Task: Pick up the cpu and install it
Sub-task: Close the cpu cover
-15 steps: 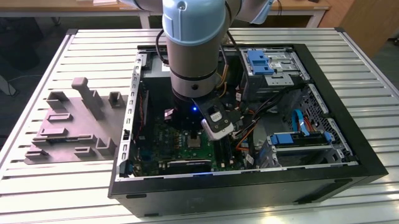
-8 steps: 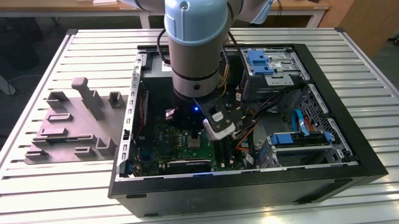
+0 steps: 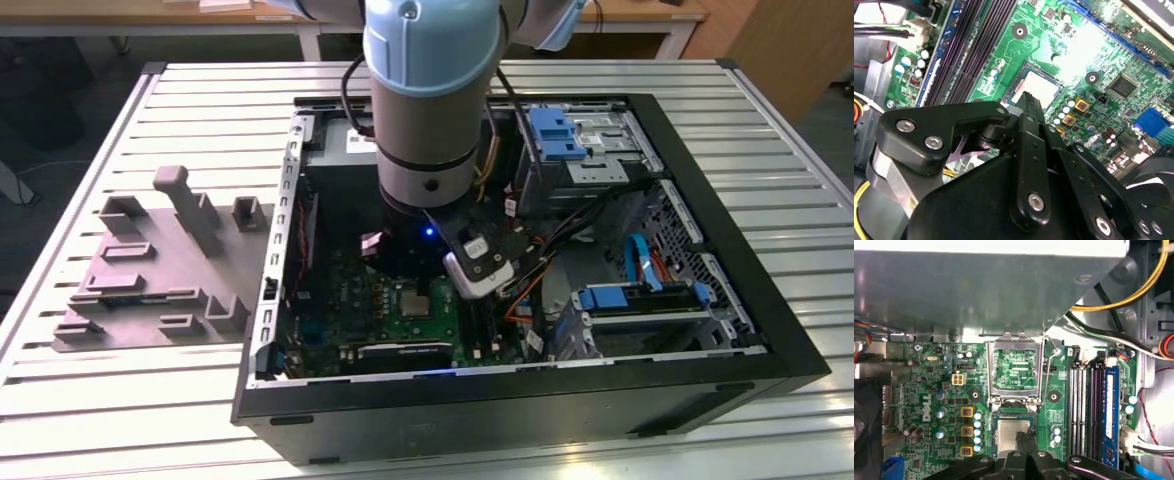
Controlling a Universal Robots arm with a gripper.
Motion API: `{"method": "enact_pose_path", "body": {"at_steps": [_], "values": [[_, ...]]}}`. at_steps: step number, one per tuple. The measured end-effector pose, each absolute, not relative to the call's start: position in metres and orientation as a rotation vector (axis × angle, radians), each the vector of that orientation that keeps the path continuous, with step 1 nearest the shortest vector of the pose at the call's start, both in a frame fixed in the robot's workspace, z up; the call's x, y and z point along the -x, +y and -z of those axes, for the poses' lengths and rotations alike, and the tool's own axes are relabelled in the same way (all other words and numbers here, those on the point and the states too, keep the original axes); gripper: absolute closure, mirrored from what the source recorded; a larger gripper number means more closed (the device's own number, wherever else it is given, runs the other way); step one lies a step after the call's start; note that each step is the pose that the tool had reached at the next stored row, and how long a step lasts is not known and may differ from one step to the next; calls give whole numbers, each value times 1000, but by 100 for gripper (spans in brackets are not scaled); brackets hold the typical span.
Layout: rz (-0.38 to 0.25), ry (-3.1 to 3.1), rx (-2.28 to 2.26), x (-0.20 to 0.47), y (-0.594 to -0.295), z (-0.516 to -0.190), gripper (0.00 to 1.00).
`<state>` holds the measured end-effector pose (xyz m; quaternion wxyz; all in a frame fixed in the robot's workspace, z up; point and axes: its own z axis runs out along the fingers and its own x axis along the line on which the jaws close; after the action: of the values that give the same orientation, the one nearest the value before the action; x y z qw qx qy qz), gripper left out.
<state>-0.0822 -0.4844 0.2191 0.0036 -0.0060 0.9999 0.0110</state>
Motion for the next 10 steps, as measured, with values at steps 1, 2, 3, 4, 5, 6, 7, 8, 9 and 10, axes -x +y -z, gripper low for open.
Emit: {"method": "enact_pose_path", "body": {"at_steps": [1,2,3,4,5,6,7,8,9,10], "values": [[-36,3134,26,82,-484,-221,89],[-38,3134,31,82,-484,-223,89],[-39,3134,35,82,-484,-225,89],[-39,3134,39,82,-484,-227,89],[-39,3134,43,82,-484,-228,89],[-39,3134,47,82,-484,-229,89],[-39,3134,51,82,-484,-230,89],[-40,3133,57,82,-484,-229,89],[-40,3133,68,82,-484,-229,89],[-40,3132,91,82,-484,-230,89]]}}
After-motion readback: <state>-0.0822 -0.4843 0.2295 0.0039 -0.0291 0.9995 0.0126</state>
